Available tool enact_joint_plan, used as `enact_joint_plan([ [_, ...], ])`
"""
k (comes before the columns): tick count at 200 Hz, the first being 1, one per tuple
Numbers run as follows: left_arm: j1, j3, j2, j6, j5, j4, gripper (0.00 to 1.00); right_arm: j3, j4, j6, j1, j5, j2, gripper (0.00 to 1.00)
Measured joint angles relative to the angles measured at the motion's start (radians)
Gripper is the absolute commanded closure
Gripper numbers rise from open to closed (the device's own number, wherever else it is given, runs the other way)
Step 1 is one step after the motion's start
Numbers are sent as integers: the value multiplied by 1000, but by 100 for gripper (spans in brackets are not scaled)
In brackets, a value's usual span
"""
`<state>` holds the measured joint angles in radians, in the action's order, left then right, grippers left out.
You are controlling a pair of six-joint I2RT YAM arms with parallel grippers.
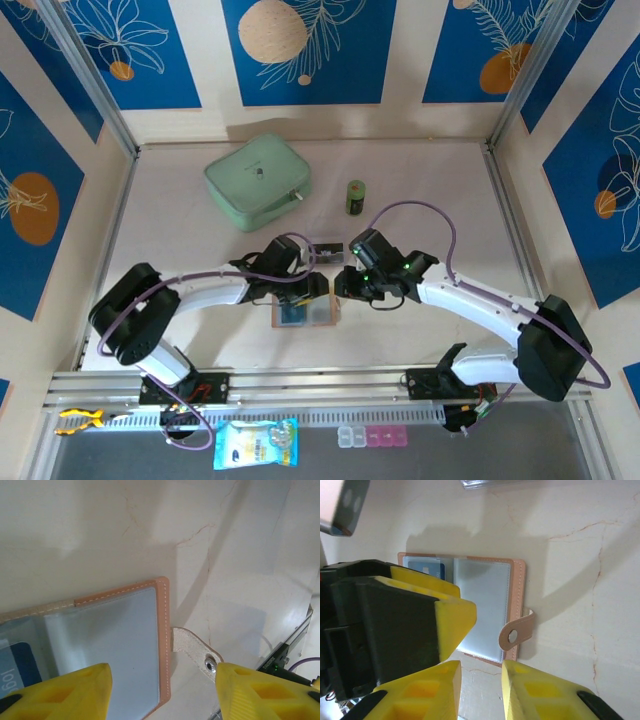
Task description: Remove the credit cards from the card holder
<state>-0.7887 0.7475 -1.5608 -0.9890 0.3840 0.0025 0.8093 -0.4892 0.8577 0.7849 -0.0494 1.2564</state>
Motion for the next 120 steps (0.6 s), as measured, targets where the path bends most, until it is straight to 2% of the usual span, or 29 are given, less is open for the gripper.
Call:
enact_joint_plan([
  [51, 44, -67, 109, 3, -12, -9, 46, 21, 7, 0, 3, 12, 64, 72],
  [120, 115, -187, 279, 23, -49, -77, 56, 128, 34, -1, 52, 42, 220, 72],
])
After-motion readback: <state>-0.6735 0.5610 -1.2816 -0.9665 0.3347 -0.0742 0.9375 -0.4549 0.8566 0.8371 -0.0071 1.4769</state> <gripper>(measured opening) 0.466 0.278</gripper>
